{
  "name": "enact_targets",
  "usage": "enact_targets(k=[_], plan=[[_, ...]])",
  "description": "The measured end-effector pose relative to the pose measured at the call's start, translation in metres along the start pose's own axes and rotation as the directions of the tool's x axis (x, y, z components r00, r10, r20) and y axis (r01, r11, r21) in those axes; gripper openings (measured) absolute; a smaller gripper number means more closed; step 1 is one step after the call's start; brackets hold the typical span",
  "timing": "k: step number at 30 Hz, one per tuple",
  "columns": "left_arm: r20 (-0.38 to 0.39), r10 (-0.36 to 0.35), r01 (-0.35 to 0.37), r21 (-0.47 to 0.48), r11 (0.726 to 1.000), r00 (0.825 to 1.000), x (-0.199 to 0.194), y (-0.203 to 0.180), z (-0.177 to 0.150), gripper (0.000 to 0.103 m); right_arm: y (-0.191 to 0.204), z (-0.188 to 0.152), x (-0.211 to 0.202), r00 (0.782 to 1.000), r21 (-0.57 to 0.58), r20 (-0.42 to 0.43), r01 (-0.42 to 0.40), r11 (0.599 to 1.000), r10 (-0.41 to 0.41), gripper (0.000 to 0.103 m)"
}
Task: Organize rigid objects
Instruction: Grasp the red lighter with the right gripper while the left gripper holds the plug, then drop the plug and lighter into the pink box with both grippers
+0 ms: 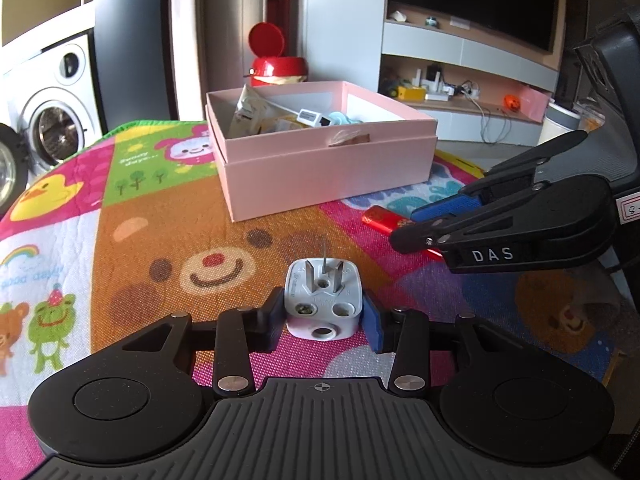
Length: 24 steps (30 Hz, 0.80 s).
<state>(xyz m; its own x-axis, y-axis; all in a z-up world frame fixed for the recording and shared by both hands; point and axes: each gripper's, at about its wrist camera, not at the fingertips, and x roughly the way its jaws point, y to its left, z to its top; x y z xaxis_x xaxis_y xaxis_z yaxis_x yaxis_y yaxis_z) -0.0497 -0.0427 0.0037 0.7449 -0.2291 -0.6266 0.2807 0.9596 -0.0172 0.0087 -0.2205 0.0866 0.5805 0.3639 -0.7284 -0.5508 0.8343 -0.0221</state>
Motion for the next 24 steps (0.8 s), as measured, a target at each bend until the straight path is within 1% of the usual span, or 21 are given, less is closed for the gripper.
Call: enact_targets(k=[3, 6, 8, 10, 12, 13, 15, 16, 19, 21, 22, 24], plan=[[-0.013, -0.002, 0.002, 0.019, 1.0, 1.0, -0.006, -0.003, -0.003, 0.044, -0.001, -0.011, -0.026, 1.0, 0.008, 0.01, 0.009, 1.0, -0.009, 0.023], [-0.018, -0.018, 0.018, 0.028, 0.999, 1.0, -0.012, -0.005, -0.005, 0.044, -0.005, -0.017, -0.052, 0.999, 0.03, 0.042, 0.029, 0.999, -0.031, 0.023], [0.002, -0.05, 0.05, 0.017, 0.999, 0.999, -0.018, -0.004, -0.005, 0.044, -0.008, -0.017, -0.066, 0.997, 0.046, 0.067, 0.035, 0.998, -0.038, 0.023], [0.061, -0.083, 0.084, -0.004, 0.996, 0.995, -0.029, 0.0, 0.003, 0.044, -0.011, -0.014, -0.077, 0.995, 0.057, 0.096, 0.031, 0.998, -0.036, 0.023], [0.119, -0.096, 0.1, -0.026, 0.995, 0.988, -0.037, 0.007, 0.017, 0.044, -0.016, -0.004, -0.087, 0.99, 0.068, 0.138, 0.013, 0.998, -0.022, 0.023], [0.164, -0.095, 0.101, -0.03, 0.994, 0.982, -0.042, 0.01, 0.03, 0.044, -0.019, 0.0, -0.09, 0.988, 0.074, 0.153, 0.005, 0.997, -0.017, 0.023], [0.221, -0.08, 0.086, -0.015, 0.996, 0.972, -0.046, 0.015, 0.053, 0.044, -0.026, 0.015, -0.095, 0.98, 0.088, 0.197, -0.004, 0.996, -0.014, 0.023], [0.248, -0.068, 0.072, -0.007, 0.997, 0.966, -0.046, 0.017, 0.067, 0.044, -0.031, 0.027, -0.096, 0.973, 0.097, 0.228, 0.005, 0.995, -0.027, 0.023], [0.309, -0.048, 0.054, -0.01, 0.998, 0.95, -0.034, 0.024, 0.105, 0.044, -0.047, 0.059, -0.088, 0.957, 0.132, 0.284, 0.032, 0.991, -0.069, 0.023], [0.329, -0.043, 0.056, -0.031, 0.998, 0.943, -0.018, 0.029, 0.128, 0.044, -0.064, 0.086, -0.073, 0.949, 0.176, 0.304, 0.027, 0.984, -0.08, 0.023], [0.325, -0.041, 0.062, -0.056, 0.996, 0.945, -0.003, 0.034, 0.143, 0.044, -0.074, 0.099, -0.062, 0.945, 0.193, 0.32, 0.008, 0.981, -0.071, 0.023], [0.267, -0.03, 0.056, -0.091, 0.994, 0.963, 0.03, 0.04, 0.163, 0.044, -0.086, 0.114, -0.044, 0.941, 0.227, 0.329, -0.004, 0.974, -0.073, 0.041]])
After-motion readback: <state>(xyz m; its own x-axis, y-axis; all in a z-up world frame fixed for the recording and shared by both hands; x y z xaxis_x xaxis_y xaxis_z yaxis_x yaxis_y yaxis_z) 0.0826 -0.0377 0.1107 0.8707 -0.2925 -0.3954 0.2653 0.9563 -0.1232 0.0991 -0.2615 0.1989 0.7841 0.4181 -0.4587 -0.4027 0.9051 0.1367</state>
